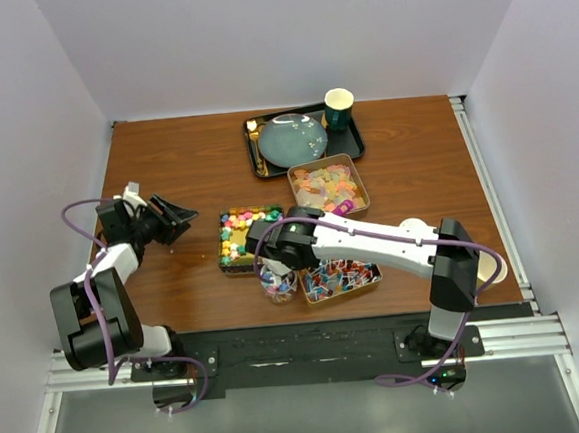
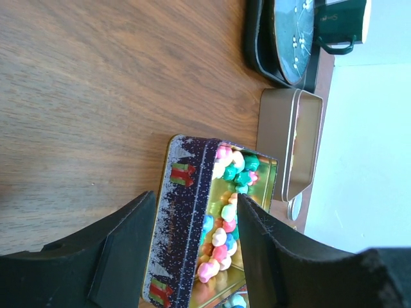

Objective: Pack the candies
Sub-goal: Place the fake candies in the packing bottle, then place the spatula at the center of the board.

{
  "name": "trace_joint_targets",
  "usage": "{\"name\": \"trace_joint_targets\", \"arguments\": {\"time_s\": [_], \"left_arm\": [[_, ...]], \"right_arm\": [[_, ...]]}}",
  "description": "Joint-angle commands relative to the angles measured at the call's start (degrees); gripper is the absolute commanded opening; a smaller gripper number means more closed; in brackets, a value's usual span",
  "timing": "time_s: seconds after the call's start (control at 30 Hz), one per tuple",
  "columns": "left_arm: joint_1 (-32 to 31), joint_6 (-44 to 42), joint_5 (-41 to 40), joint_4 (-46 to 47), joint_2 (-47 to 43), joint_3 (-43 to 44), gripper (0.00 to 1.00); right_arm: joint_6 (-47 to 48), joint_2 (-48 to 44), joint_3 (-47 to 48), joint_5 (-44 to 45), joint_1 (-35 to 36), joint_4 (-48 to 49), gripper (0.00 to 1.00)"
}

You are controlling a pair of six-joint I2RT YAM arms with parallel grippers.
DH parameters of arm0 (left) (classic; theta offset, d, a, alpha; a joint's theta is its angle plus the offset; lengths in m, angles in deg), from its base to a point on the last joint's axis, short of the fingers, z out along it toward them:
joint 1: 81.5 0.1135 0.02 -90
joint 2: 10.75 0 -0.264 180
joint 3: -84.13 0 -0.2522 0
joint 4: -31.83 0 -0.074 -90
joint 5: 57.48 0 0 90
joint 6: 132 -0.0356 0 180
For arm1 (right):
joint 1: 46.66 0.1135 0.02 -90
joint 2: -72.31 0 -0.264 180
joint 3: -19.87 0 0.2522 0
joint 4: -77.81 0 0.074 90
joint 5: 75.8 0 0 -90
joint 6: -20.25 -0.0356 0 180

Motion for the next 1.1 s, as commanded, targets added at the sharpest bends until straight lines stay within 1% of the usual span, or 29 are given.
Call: {"name": "trace_joint_targets", "arguments": {"time_s": [0.0, 0.07, 0.1, 0.13, 0.17, 0.2, 0.23, 0.27, 0.3, 0.33, 0.37, 0.4, 0.43, 0.47, 0.5, 0.57, 0.63, 0.67, 0.7, 0.77, 0.8, 0.87, 0.9, 1.0, 1.07], "left_arm": [[0.6, 0.9, 1.3, 2.3, -2.4, -0.4, 0.59], [0.6, 0.9, 0.8, 2.3, -3.0, -0.4, 0.59], [0.6, 0.9, 0.8, 2.3, -3.1, -0.4, 0.59], [0.7, 0.5, 0.9, 2.2, -3.1, 0.1, 0.59], [0.6, -0.1, 1.0, 1.4, -3.0, 0.5, 0.59], [0.6, -1.0, 1.0, 1.2, -3.0, 0.8, 0.59], [0.6, -3.3, 0.9, 0.9, -2.8, 1.9, 0.59], [0.5, -4.7, 1.0, 0.0, -2.7, 2.4, 0.6], [0.6, -6.5, 1.1, -0.5, -2.2, 3.9, 0.62], [0.6, -10.6, 0.8, -1.1, -2.0, 4.5, 0.69], [0.5, -12.2, 0.1, -3.3, -1.8, 5.3, 0.77], [0.6, -14.9, -1.3, -4.3, -1.5, 6.2, 0.84], [0.5, -16.0, -1.8, -4.8, -1.3, 6.3, 1.0], [0.6, -16.8, -2.5, -5.8, -1.2, 6.4, 1.0], [0.5, -17.7, -3.6, -6.1, -1.0, 6.6, 1.0], [0.6, -20.3, -4.0, -10.0, -0.3, 7.3, 1.0], [0.6, -21.5, -4.2, -10.8, 0.8, 8.2, 1.0], [0.6, -22.0, -4.4, -11.7, 1.2, 8.6, 1.0], [0.5, -22.7, -5.3, -11.9, 2.0, 9.4, 1.0], [0.6, -24.4, -6.6, -14.1, 2.9, 11.0, 1.0], [0.6, -25.8, -8.7, -15.3, 4.0, 13.1, 1.0], [0.6, -27.2, -9.3, -18.3, 5.3, 15.2, 1.0], [0.5, -28.1, -9.0, -19.1, 6.7, 17.0, 1.0], [0.5, -28.2, -6.7, -19.1, 8.0, 18.5, 1.0], [0.3, -28.1, -6.2, -18.2, 9.4, 19.1, 1.0]], "right_arm": [[-3.3, -3.5, 0.2, -1.0, -3.0, -14.9, 0.0], [-8.5, -3.4, 3.6, -8.1, -7.3, -14.6, 0.0], [-10.2, -3.3, 5.4, -11.5, -13.7, -13.8, 0.0], [-13.2, -3.2, 8.2, -18.3, -17.5, -12.9, 0.0], [-14.5, -2.9, 9.2, -21.2, -21.2, -11.7, 0.0], [-15.7, -2.8, 9.8, -23.6, -28.2, -9.2, 0.0], [-17.5, -2.8, 10.2, -28.2, -31.4, -7.5, 0.0], [-18.6, -2.7, 10.2, -30.1, -34.2, -5.4, 0.0], [-20.9, -2.7, 10.0, -32.5, -39.2, -1.2, 0.0], [-22.4, -2.3, 9.5, -34.2, -41.6, 1.1, 0.0], [-24.3, -2.0, 9.4, -36.8, -43.6, 3.2, 0.0], [-28.0, -0.5, 9.4, -38.3, -47.6, 6.4, 0.0], [-29.9, 0.2, 9.8, -39.3, -49.6, 7.8, 0.0], [-31.8, 1.2, 9.9, -41.2, -51.4, 9.3, 0.0], [-34.6, 2.2, 9.9, -41.8, -54.7, 11.8, 0.0], [-36.1, 6.4, 10.9, -42.7, -58.9, 13.7, 0.0], [-36.6, 11.3, 12.9, -42.7, -61.0, 14.3, 0.0], [-36.6, 12.4, 13.2, -42.7, -62.8, 15.6, 0.06], [-36.9, 13.7, 13.3, -43.5, -63.5, 16.4, 0.1], [-37.3, 16.5, 13.2, -43.2, -65.5, 18.1, 0.13], [-37.6, 17.3, 13.2, -43.0, -66.0, 18.7, 0.15], [-37.7, 18.4, 11.6, -42.9, -67.3, 21.4, 0.17], [-37.4, 18.7, 10.3, -42.9, -67.5, 22.0, 0.18], [-36.5, 19.5, 8.8, -42.9, -67.4, 23.7, 0.18], [-36.0, 19.2, 8.2, -43.6, -67.4, 24.8, 0.23]]}}
